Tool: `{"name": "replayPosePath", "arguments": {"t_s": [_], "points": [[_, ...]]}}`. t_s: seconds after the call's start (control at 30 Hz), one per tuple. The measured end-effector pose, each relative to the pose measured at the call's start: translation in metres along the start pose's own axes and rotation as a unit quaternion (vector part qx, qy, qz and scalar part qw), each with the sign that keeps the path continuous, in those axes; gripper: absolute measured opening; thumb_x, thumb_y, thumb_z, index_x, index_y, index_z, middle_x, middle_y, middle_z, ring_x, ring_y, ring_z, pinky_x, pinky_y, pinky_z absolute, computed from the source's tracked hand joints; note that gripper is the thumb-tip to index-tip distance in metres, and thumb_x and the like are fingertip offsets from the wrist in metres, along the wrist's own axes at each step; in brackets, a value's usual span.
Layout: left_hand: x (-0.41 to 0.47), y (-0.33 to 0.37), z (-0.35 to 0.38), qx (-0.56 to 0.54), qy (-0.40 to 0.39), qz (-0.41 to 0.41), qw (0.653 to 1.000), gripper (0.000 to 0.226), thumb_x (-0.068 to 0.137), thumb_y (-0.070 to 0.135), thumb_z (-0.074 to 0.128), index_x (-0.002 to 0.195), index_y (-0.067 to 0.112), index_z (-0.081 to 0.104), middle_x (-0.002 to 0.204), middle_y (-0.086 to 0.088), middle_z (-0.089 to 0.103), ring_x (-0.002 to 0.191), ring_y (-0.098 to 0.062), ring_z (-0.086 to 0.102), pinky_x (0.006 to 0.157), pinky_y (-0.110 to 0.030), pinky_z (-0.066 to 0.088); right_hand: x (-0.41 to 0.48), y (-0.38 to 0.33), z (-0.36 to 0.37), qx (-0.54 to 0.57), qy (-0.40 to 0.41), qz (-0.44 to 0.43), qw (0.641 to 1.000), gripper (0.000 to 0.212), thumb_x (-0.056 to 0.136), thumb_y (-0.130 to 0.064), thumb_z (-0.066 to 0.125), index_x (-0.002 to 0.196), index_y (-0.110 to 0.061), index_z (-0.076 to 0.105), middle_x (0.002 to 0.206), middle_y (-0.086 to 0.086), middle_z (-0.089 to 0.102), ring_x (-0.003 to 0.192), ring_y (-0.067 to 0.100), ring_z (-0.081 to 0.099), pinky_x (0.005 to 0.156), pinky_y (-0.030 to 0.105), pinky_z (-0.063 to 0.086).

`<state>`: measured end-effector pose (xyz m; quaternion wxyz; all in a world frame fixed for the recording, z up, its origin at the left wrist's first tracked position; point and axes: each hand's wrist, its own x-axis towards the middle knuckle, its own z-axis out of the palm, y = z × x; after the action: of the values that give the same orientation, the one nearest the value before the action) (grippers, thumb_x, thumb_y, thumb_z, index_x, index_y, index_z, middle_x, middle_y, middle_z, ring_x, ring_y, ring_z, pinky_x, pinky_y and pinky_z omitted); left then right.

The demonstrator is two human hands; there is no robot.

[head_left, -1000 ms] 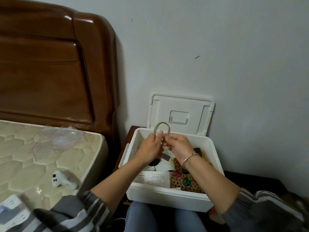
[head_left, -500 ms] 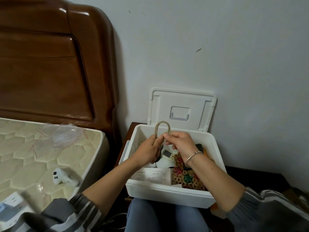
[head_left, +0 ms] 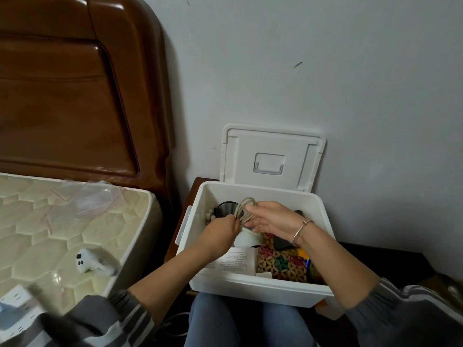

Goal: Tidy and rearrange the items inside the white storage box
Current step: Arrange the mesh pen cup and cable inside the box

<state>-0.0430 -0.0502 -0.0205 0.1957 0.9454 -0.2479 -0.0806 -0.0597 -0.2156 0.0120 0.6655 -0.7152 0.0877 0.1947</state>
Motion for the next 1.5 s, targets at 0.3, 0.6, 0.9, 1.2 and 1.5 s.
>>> {"name": "replayPosePath", "arguments": {"t_s": [0.3, 0.6, 0.9, 1.2, 1.5], "points": [[0.013, 0.002, 0.027, 0.207, 0.016, 0.067, 0.976, 0.014, 0.093, 0.002, 0.049, 0.107, 0.003, 0.05, 0.096, -0.012, 0.064, 0.08, -0.028, 0.066, 0.055, -0.034, 0.043, 0.052, 0.014, 0.002, -0.292, 0.158, -0.053, 0.942, 0.054, 0.081, -0.068, 0.05, 0.062, -0.017, 0.047, 0.054, 0.002, 0.058, 0.052, 0.015, 0.055, 0.055, 0.027, 0.042], [0.041, -0.069, 0.014, 0.043, 0.151, 0.001, 0.988, 0.028, 0.097, 0.044, 0.04, 0.104, 0.021, 0.054, 0.103, 0.003, 0.053, 0.089, -0.014, 0.052, 0.077, -0.028, 0.041, 0.13, 0.028, -0.003, -0.23, 0.275, -0.177, 0.917, 0.044, 0.083, -0.032, 0.068, 0.058, -0.017, 0.035, 0.052, 0.001, 0.037, 0.049, 0.014, 0.032, 0.05, 0.027, 0.029], [0.049, -0.105, 0.023, -0.098, 0.12, -0.188, 0.97, 0.031, 0.101, 0.033, 0.042, 0.123, 0.012, 0.048, 0.114, -0.008, 0.054, 0.105, -0.028, 0.053, 0.088, -0.044, 0.048, 0.193, 0.053, 0.012, -0.493, 0.213, -0.219, 0.815, 0.03, 0.089, -0.034, 0.061, 0.072, -0.016, 0.044, 0.066, 0.01, 0.058, 0.057, 0.025, 0.05, 0.053, 0.029, 0.023], [0.047, -0.111, 0.03, -0.129, 0.156, -0.175, 0.963, 0.027, 0.102, 0.032, 0.035, 0.115, 0.015, 0.051, 0.105, -0.002, 0.057, 0.098, -0.018, 0.048, 0.086, -0.031, 0.041, 0.202, 0.07, 0.012, -0.59, 0.182, -0.181, 0.766, 0.037, 0.09, -0.052, 0.05, 0.079, -0.018, 0.042, 0.061, -0.002, 0.048, 0.053, 0.022, 0.048, 0.049, 0.028, 0.033], [0.052, -0.113, 0.032, -0.142, 0.141, -0.204, 0.958, 0.033, 0.101, 0.032, 0.037, 0.116, 0.006, 0.052, 0.108, -0.013, 0.058, 0.104, -0.028, 0.051, 0.089, -0.036, 0.038, 0.198, 0.063, 0.009, -0.683, 0.165, -0.228, 0.674, 0.039, 0.092, -0.054, 0.04, 0.083, -0.018, 0.053, 0.07, 0.001, 0.065, 0.058, 0.02, 0.062, 0.044, 0.023, 0.028]]}}
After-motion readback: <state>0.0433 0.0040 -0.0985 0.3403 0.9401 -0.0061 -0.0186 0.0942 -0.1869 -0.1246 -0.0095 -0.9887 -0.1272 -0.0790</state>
